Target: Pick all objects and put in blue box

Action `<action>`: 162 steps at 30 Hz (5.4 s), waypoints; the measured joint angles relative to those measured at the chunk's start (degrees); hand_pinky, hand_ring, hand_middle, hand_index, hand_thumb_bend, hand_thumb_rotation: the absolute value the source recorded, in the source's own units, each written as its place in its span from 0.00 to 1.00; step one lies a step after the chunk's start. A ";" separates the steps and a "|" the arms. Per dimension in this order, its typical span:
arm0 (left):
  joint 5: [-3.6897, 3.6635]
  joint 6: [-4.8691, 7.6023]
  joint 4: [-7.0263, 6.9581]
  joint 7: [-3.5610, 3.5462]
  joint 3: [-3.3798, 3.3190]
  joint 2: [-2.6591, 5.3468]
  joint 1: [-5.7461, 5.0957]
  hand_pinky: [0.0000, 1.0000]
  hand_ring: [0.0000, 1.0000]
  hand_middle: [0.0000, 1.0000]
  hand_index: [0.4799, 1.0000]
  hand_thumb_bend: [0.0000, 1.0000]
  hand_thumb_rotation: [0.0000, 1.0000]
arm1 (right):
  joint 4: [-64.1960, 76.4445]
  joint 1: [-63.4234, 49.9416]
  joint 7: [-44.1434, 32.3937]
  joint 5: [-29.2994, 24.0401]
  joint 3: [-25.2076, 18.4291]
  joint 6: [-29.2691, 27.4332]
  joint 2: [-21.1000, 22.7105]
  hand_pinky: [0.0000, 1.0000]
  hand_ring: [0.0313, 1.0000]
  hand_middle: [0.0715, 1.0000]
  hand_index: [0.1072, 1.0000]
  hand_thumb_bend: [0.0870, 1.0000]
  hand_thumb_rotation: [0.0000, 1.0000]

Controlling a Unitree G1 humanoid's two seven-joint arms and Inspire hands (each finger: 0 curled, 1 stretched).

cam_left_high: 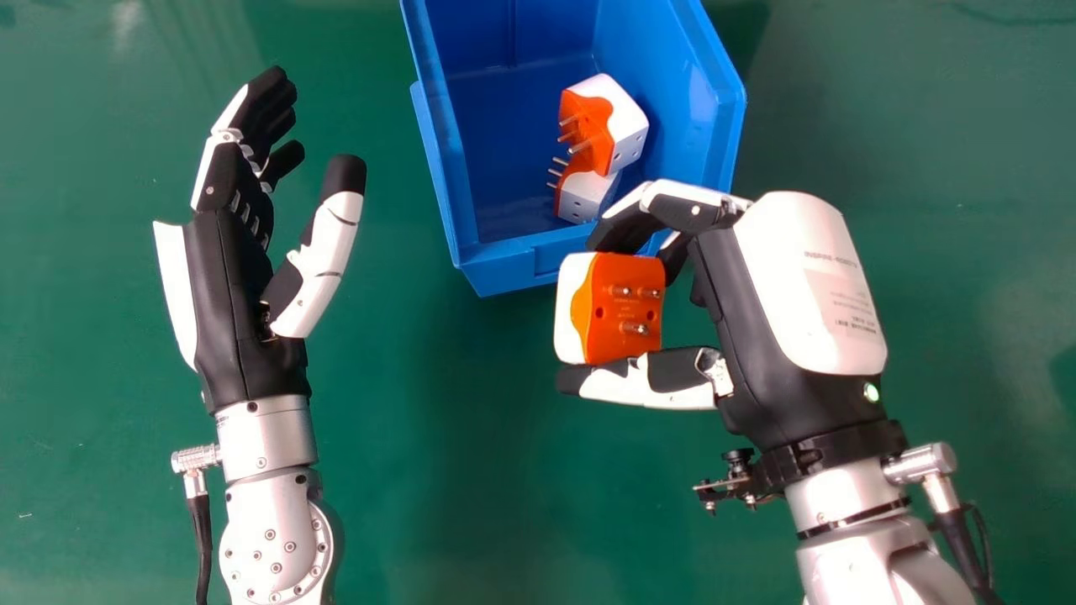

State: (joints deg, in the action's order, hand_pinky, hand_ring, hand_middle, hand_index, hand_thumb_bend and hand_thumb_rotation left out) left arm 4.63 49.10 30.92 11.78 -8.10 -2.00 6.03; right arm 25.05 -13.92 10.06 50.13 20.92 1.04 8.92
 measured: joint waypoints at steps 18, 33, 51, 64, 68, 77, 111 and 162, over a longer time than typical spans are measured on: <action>-0.72 0.42 2.02 -0.30 -0.11 0.20 0.77 0.82 0.85 0.84 0.63 0.63 0.48 | -5.88 16.33 4.27 0.40 -4.00 -4.05 0.29 0.26 0.39 0.52 0.46 0.44 0.00; -0.73 0.78 2.62 -0.23 -0.54 -0.02 1.35 0.82 0.85 0.84 0.63 0.64 0.48 | -22.79 31.40 8.53 0.13 -4.07 -6.13 -0.19 0.27 0.39 0.52 0.46 0.44 0.00; -0.21 1.26 3.76 0.17 -0.63 -0.51 2.80 0.83 0.85 0.84 0.63 0.64 0.49 | -77.52 59.42 29.35 1.60 4.21 -17.06 0.25 0.31 0.42 0.50 0.44 0.45 0.00; -0.15 1.25 3.77 0.79 -0.59 -0.59 2.81 0.83 0.85 0.84 0.63 0.64 0.49 | -88.10 62.72 33.65 1.60 8.53 -19.16 -0.29 0.32 0.43 0.50 0.44 0.45 0.00; -0.06 1.24 3.76 1.02 -0.58 -0.65 2.82 0.83 0.85 0.84 0.63 0.64 0.49 | -88.66 62.79 34.56 1.61 9.69 -19.27 -0.29 0.32 0.43 0.50 0.44 0.45 0.00; -0.03 1.24 3.76 1.11 -0.52 -0.68 2.83 0.82 0.85 0.84 0.63 0.63 0.49 | -88.30 62.80 34.56 1.65 10.81 -19.10 -0.26 0.32 0.44 0.50 0.44 0.45 0.00; -0.01 1.20 3.72 1.10 -0.30 -0.70 2.83 0.82 0.85 0.84 0.63 0.63 0.49 | -73.77 59.72 34.13 2.76 13.04 -1.41 -0.26 1.00 1.00 1.00 0.98 0.86 0.13; -0.81 1.92 3.16 0.12 -0.17 -0.81 0.84 0.81 0.85 0.84 0.63 0.64 0.48 | -30.67 8.51 13.34 -34.82 -5.62 -27.41 -12.63 0.79 0.90 0.93 0.94 0.61 0.83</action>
State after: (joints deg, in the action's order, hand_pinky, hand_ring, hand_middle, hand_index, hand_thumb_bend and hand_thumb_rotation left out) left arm 3.83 51.02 34.08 11.90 -8.27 -2.80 6.87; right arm -5.61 -5.41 23.40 15.30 15.30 -26.37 -3.71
